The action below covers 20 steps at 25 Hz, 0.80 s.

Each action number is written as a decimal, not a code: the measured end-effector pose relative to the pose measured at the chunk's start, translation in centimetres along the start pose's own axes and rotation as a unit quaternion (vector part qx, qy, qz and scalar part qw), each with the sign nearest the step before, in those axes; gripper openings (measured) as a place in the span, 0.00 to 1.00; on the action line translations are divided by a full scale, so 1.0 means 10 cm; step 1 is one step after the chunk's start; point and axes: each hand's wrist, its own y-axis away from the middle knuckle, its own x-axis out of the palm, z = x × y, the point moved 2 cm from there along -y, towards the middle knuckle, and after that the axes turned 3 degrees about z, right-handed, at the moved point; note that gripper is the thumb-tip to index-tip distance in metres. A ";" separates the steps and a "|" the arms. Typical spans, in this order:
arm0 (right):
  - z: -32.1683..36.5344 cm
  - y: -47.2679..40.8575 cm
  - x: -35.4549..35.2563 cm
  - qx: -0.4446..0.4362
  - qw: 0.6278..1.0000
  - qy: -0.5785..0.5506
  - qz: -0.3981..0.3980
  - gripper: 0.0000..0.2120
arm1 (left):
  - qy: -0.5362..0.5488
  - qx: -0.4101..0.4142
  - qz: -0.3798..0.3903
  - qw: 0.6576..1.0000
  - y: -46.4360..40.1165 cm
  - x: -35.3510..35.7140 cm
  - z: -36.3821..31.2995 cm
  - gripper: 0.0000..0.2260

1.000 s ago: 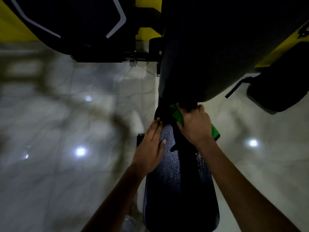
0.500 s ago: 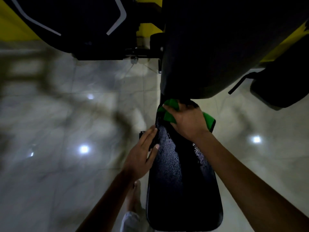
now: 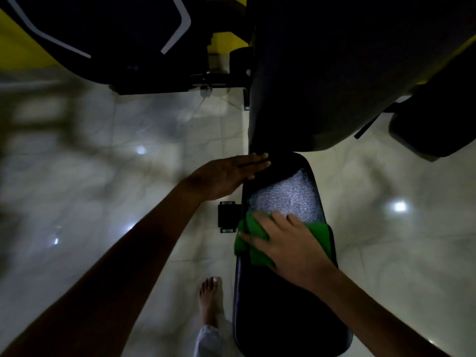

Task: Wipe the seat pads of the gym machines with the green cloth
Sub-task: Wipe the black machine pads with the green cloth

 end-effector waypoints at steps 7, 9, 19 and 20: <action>-0.21 -0.24 -0.06 0.089 0.996 -0.024 -0.011 0.32 | -0.063 0.071 0.075 0.993 -0.06 0.07 0.12 0.25; 0.04 -0.04 -0.01 0.003 1.000 -0.022 0.000 0.26 | -0.073 0.078 0.083 0.991 -0.08 0.06 0.15 0.25; 0.20 0.30 0.04 -0.009 0.999 -0.036 0.016 0.35 | -0.069 0.094 0.082 0.990 -0.09 0.11 -0.03 0.24; 0.16 0.37 0.05 -0.026 0.999 -0.035 0.016 0.35 | -0.069 0.093 0.081 0.990 -0.10 0.12 -0.04 0.24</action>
